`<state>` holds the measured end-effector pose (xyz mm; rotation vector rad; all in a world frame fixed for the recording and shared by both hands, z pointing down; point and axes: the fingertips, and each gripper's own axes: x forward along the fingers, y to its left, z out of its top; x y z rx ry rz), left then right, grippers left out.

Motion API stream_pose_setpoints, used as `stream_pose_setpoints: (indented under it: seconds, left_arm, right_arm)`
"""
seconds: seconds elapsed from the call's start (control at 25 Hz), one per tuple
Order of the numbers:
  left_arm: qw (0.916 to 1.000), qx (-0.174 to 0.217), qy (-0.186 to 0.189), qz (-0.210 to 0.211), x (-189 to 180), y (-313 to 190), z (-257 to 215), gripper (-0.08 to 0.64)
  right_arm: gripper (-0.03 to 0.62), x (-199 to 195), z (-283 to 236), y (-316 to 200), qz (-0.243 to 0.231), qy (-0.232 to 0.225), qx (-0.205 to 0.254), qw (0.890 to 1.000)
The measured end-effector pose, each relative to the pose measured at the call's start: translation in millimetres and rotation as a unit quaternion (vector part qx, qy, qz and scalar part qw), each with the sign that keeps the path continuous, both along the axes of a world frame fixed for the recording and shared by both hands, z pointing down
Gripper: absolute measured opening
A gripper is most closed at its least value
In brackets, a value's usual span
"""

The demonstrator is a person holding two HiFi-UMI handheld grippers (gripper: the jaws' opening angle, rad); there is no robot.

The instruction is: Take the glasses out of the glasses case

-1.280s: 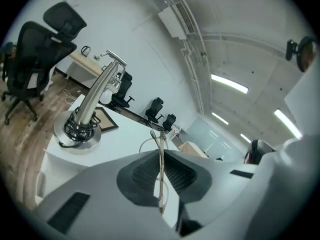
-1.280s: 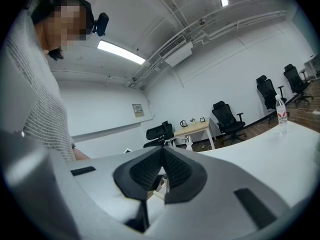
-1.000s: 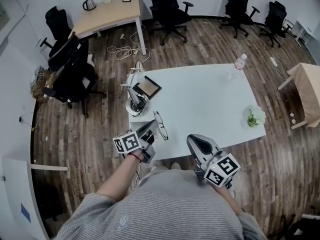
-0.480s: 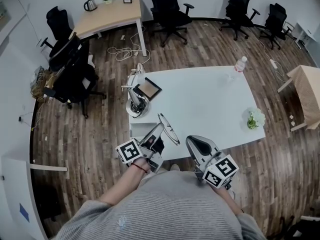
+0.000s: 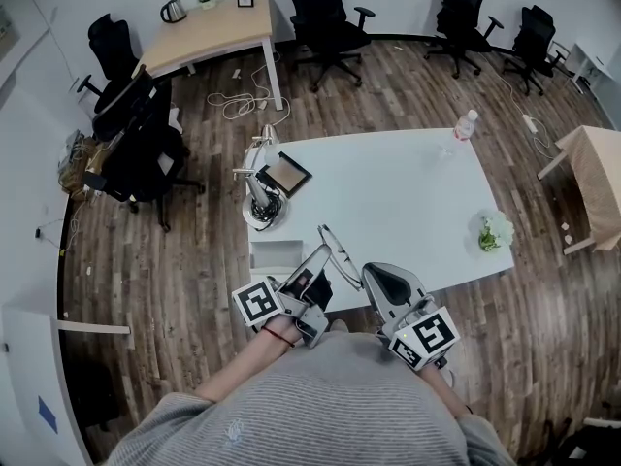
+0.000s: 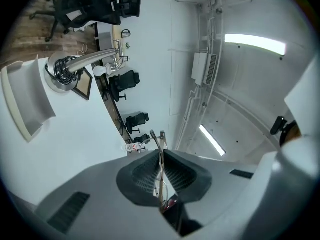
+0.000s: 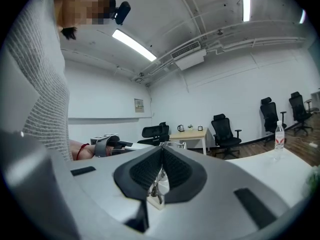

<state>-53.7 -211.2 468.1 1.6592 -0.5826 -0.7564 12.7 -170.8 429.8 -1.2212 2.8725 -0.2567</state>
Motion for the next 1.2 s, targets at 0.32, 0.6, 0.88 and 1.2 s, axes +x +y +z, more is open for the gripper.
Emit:
stream_pose_setpoints:
  seconds: [0.32,0.6,0.88,1.2]
  left_arm:
    - [1.0,0.0,-0.004,0.004,3.0,0.8,-0.6,0.034]
    - [1.0,0.002,-0.005,0.005,5.7,-2.8,-2.4,0.034]
    - [1.0,-0.001,-0.006,-0.001,3.4,-5.1,1.5,0.034]
    - [1.0,-0.006,-0.003,-0.006,1.8,-8.5,3.2,0.034]
  right_arm:
    - [0.014,9.2,-0.5,-3.2,0.022,0.021,0.015,0.999]
    - [0.014,7.6,-0.7,-6.0,0.013,0.019,0.012,1.0]
    - [0.014,6.3,2.3,-8.6,0.008,0.018,0.009,1.0]
    - [0.014,5.8,3.5,-11.3,0.003,0.019,0.005,1.0]
